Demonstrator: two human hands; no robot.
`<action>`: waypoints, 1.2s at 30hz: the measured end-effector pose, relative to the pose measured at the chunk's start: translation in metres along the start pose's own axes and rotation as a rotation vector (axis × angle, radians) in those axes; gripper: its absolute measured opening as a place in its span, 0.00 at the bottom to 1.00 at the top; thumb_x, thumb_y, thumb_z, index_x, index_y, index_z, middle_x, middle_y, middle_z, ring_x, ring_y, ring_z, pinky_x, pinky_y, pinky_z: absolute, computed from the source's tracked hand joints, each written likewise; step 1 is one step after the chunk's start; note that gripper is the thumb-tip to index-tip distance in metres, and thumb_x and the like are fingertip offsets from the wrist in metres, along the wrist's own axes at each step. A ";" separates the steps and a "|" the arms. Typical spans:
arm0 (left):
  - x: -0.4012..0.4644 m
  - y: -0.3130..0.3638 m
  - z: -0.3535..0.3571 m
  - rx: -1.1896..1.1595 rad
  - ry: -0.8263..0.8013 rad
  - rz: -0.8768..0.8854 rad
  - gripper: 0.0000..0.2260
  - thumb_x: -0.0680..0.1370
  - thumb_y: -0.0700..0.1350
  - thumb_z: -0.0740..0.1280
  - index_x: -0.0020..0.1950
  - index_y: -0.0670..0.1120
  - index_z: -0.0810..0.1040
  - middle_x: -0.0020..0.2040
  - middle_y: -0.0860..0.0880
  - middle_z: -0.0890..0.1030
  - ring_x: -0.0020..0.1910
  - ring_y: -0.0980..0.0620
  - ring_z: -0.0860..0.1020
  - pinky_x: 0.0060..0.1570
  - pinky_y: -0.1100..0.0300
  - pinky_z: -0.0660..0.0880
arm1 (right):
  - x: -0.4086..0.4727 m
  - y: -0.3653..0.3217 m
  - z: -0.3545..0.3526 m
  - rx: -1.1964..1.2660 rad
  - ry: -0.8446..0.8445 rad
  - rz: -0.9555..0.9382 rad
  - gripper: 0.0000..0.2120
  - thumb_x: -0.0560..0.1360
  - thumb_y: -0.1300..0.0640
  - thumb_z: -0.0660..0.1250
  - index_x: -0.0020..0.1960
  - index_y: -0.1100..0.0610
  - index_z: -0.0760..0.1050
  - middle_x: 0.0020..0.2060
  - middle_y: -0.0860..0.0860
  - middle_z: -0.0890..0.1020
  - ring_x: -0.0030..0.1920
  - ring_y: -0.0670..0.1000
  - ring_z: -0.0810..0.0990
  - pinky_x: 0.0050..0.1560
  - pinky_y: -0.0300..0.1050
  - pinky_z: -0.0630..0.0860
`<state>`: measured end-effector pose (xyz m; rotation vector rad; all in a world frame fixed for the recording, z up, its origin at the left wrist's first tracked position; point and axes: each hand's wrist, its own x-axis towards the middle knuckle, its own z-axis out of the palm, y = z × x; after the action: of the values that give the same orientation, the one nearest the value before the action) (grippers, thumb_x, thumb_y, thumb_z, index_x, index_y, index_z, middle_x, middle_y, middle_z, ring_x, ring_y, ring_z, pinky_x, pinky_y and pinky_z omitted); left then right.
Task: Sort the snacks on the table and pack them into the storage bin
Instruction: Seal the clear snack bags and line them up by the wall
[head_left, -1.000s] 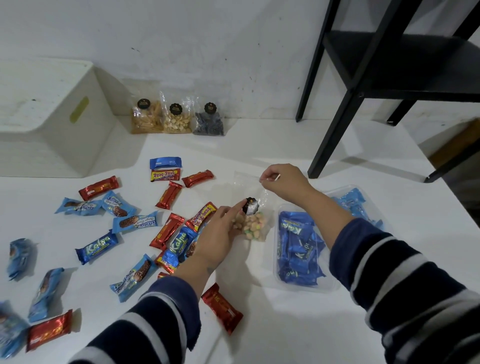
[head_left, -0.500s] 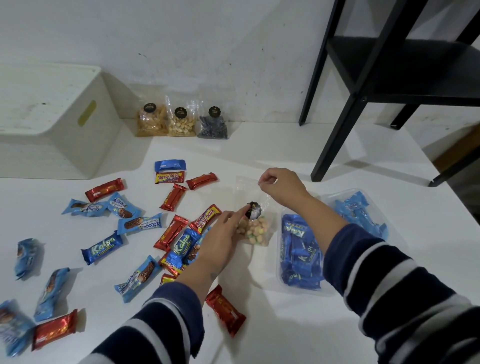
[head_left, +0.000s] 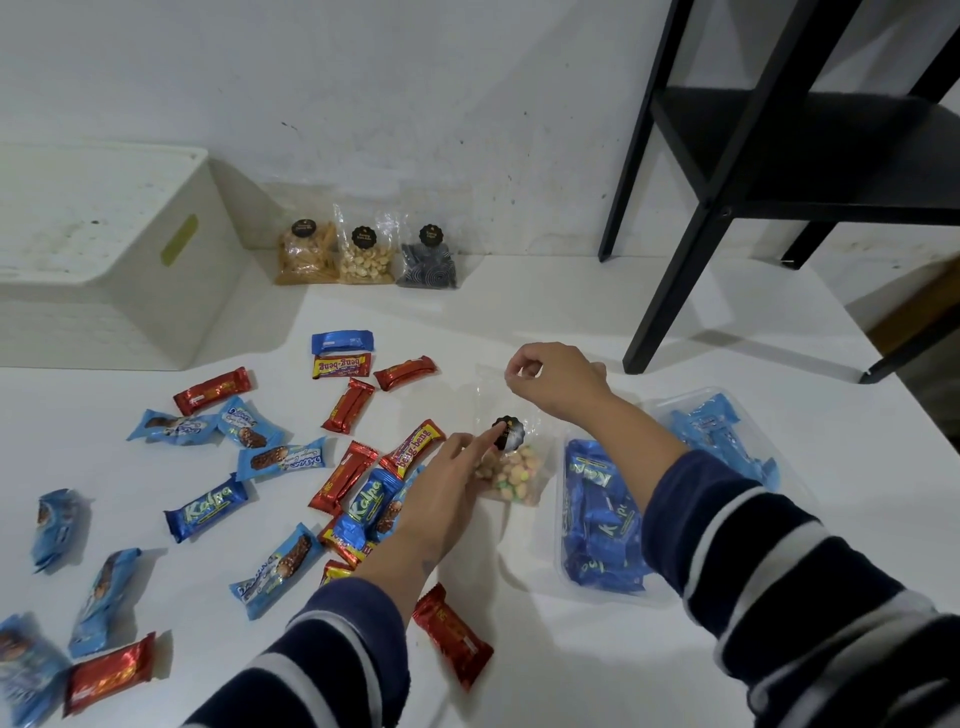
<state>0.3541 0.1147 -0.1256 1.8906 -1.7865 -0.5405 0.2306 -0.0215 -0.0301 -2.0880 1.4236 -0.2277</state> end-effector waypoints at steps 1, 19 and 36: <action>0.000 0.000 0.000 0.002 -0.007 -0.002 0.29 0.79 0.41 0.64 0.76 0.59 0.57 0.62 0.50 0.71 0.57 0.51 0.73 0.50 0.53 0.76 | 0.001 -0.001 0.001 -0.003 0.007 -0.004 0.06 0.73 0.52 0.62 0.43 0.46 0.78 0.41 0.43 0.78 0.47 0.48 0.76 0.52 0.50 0.64; 0.002 0.002 -0.003 0.007 -0.025 -0.016 0.27 0.80 0.41 0.61 0.76 0.59 0.57 0.64 0.50 0.70 0.59 0.51 0.73 0.53 0.55 0.75 | 0.005 -0.012 0.008 -0.078 -0.031 0.005 0.07 0.73 0.57 0.59 0.45 0.49 0.74 0.41 0.42 0.77 0.48 0.50 0.77 0.55 0.49 0.62; 0.000 0.001 -0.001 0.014 0.015 0.020 0.26 0.81 0.41 0.60 0.75 0.59 0.59 0.63 0.51 0.71 0.59 0.52 0.72 0.53 0.57 0.75 | 0.011 -0.019 0.015 -0.138 -0.018 -0.059 0.07 0.76 0.53 0.59 0.51 0.48 0.75 0.40 0.43 0.77 0.49 0.49 0.78 0.57 0.51 0.62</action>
<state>0.3537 0.1152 -0.1245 1.8798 -1.8021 -0.5062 0.2571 -0.0211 -0.0340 -2.2393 1.4040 -0.1373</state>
